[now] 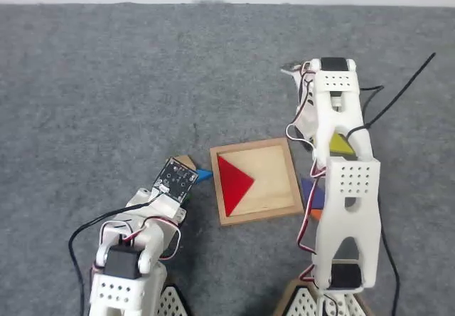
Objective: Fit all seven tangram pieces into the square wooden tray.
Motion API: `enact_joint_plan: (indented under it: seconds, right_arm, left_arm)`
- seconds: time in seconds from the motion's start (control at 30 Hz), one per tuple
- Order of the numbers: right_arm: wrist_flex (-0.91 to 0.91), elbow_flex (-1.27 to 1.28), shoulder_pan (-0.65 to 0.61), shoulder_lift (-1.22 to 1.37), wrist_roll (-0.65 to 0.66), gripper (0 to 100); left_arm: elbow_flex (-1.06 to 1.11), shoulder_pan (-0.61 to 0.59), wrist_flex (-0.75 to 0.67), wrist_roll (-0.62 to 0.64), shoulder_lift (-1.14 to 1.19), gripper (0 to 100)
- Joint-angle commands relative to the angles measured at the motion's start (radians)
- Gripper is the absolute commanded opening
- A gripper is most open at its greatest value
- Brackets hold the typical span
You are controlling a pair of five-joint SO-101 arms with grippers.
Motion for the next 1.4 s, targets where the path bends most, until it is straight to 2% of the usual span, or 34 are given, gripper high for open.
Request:
enact_joint_plan:
  seconds: [0.0,0.07,0.27,1.13,1.37]
  right_arm:
    - [0.035,0.063,0.008,-0.171,0.034,41.2]
    - [0.024,0.140,0.008,-0.231,0.075,41.2]
    - [-0.130,0.301,0.012,-0.278,0.087,39.0]
    - [-0.229,0.299,0.002,-0.174,0.041,38.6]
    - [-0.254,0.298,0.004,-0.131,0.040,35.0]
  left_arm:
    - [-0.012,-0.006,-0.002,-0.008,-0.012,10]
    - [-0.012,-0.006,-0.002,-0.008,-0.012,10]
    - [-0.012,-0.006,-0.002,-0.008,-0.012,10]
    - [-0.012,-0.006,-0.002,-0.008,-0.012,10]
    - [-0.012,-0.006,-0.002,-0.008,-0.012,10]
